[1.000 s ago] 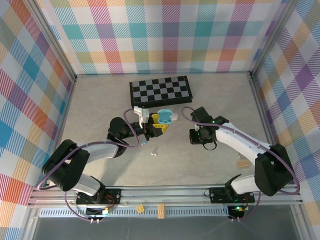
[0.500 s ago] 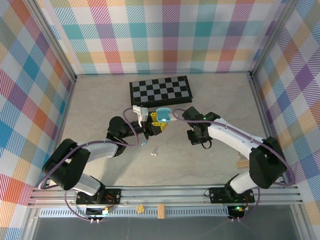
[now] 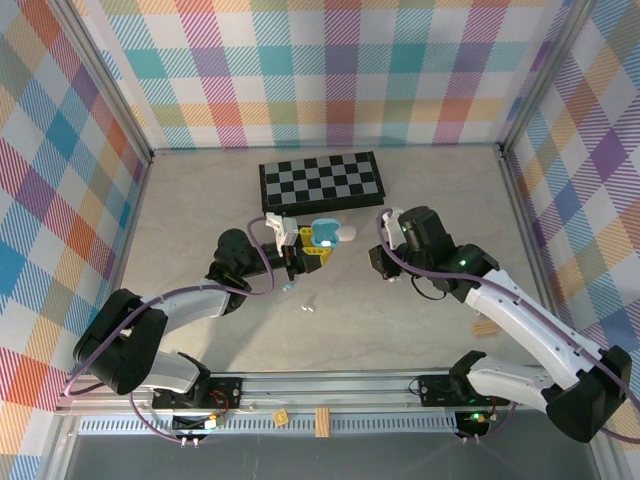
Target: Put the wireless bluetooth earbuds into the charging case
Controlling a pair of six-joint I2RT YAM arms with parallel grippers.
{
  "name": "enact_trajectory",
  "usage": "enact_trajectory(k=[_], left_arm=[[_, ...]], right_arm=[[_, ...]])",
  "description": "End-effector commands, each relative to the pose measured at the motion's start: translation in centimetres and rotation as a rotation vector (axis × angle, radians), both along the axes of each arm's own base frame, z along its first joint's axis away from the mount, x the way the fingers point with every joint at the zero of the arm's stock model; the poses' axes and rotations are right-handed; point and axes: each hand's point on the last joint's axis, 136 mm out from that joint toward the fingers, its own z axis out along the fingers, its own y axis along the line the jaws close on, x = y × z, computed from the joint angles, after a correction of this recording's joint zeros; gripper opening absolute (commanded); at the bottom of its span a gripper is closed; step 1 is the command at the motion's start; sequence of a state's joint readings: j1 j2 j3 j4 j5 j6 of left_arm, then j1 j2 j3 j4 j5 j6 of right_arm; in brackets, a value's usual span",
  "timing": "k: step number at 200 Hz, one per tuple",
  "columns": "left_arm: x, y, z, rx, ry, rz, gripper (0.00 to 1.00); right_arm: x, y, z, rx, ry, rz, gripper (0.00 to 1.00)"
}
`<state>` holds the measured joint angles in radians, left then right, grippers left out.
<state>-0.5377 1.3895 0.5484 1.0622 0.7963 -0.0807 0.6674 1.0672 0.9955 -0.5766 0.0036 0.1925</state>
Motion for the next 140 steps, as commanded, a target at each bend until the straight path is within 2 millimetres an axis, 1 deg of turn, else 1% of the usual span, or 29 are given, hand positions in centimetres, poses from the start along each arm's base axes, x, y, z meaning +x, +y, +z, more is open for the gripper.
enact_trajectory(k=[1, 17, 49, 93, 140], left_arm=[[-0.5, 0.1, 1.3, -0.006, -0.05, -0.027, 0.38], [-0.7, 0.1, 1.3, -0.006, -0.05, -0.037, 0.38], [-1.1, 0.2, 1.5, -0.006, -0.052, -0.046, 0.38], [-1.1, 0.1, 1.3, -0.005, -0.051, -0.052, 0.38], [-1.2, 0.1, 1.4, -0.012, -0.054, -0.062, 0.38]], right_arm=[[-1.1, 3.2, 4.1, 0.124, -0.116, 0.213, 0.18], [-1.5, 4.1, 5.4, 0.154, -0.143, 0.28, 0.17], [-1.4, 5.6, 6.8, 0.161, -0.172, 0.36, 0.17], [-0.7, 7.4, 7.3, 0.135, -0.193, 0.414, 0.17], [0.0, 8.0, 6.7, 0.107, -0.192, 0.416, 0.17]])
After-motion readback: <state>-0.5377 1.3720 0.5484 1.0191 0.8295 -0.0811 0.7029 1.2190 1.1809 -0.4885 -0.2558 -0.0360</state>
